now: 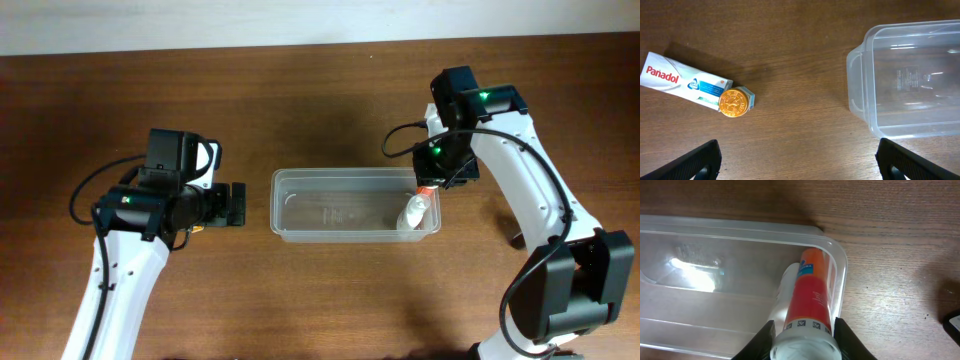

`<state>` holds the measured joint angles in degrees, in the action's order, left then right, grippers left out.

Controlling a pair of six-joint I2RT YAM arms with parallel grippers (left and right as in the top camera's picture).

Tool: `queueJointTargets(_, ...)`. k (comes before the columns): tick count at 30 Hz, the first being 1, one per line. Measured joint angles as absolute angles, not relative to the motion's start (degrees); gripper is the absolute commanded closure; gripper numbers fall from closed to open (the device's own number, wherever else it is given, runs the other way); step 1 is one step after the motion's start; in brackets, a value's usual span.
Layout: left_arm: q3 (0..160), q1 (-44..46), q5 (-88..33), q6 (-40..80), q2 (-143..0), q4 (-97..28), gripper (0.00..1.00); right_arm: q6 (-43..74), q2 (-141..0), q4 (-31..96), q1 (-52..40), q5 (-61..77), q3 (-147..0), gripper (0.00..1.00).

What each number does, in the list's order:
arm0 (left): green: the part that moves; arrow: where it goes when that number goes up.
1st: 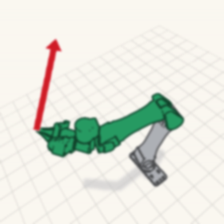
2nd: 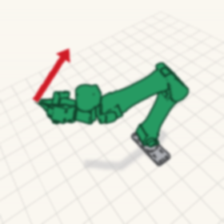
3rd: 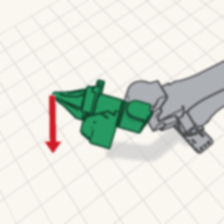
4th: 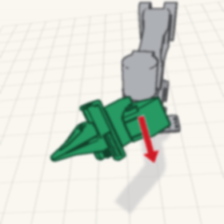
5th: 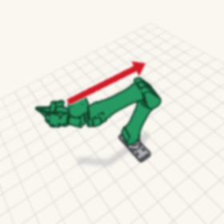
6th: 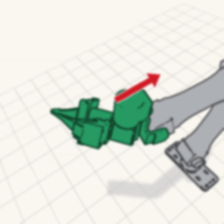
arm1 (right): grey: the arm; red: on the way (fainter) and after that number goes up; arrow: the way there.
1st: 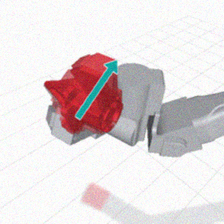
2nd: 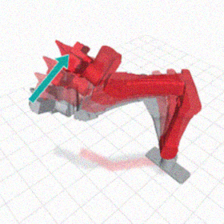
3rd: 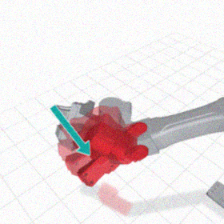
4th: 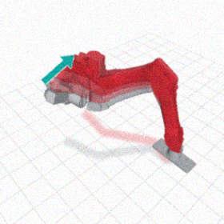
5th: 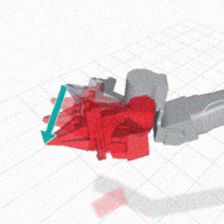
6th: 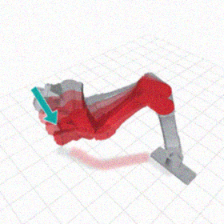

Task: Pack container
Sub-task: 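Grasp the orange Redoxon tube with the right gripper and place it in the container, then grasp the small dark bottle with the right gripper and place it in the container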

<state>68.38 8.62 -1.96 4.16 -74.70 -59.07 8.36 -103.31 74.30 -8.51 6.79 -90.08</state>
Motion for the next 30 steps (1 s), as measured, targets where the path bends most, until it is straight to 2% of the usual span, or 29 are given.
queueJointTargets(5,68.4,8.6,-2.0,4.2,-74.7,-59.1,0.01,8.6,-103.3,74.3,-8.5,6.8,-90.1,0.56)
queueJointTargets(11,68.4,8.6,-2.0,4.2,-74.7,-59.1,0.01,8.5,-103.3,74.5,-8.5,6.8,-90.1,0.55)
queueJointTargets(17,68.4,8.6,-2.0,4.2,-74.7,-59.1,0.01,9.0,-102.9,76.2,-8.5,4.6,-91.3,0.49)
queueJointTargets(19,68.4,8.6,-2.0,4.2,-74.7,-59.1,0.0,10.2,-101.7,76.7,-8.2,3.2,-92.7,0.45)
queueJointTargets(21,68.4,8.6,-2.0,4.2,-74.7,-59.1,0.01,11.9,-99.2,76.7,-7.3,2.3,-94.7,0.36)
queueJointTargets(22,68.4,8.6,-2.0,4.2,-74.7,-59.1,0.01,13.0,-97.4,76.5,-6.3,2.1,-95.6,0.3)
queueJointTargets(25,68.4,8.6,-2.0,4.2,-74.7,-59.1,0.01,15.4,-91.4,76.4,-1.2,1.2,-97.4,0.24)
queueJointTargets(28,68.4,8.6,-2.0,4.2,-74.7,-59.1,0.0,17.5,-86.7,78.3,6.8,0.6,-98.5,0.14)
queueJointTargets(30,68.4,8.6,-1.9,4.2,-74.7,-59.1,0.01,18.2,-85.7,79.9,12.3,0.1,-98.6,0.12)
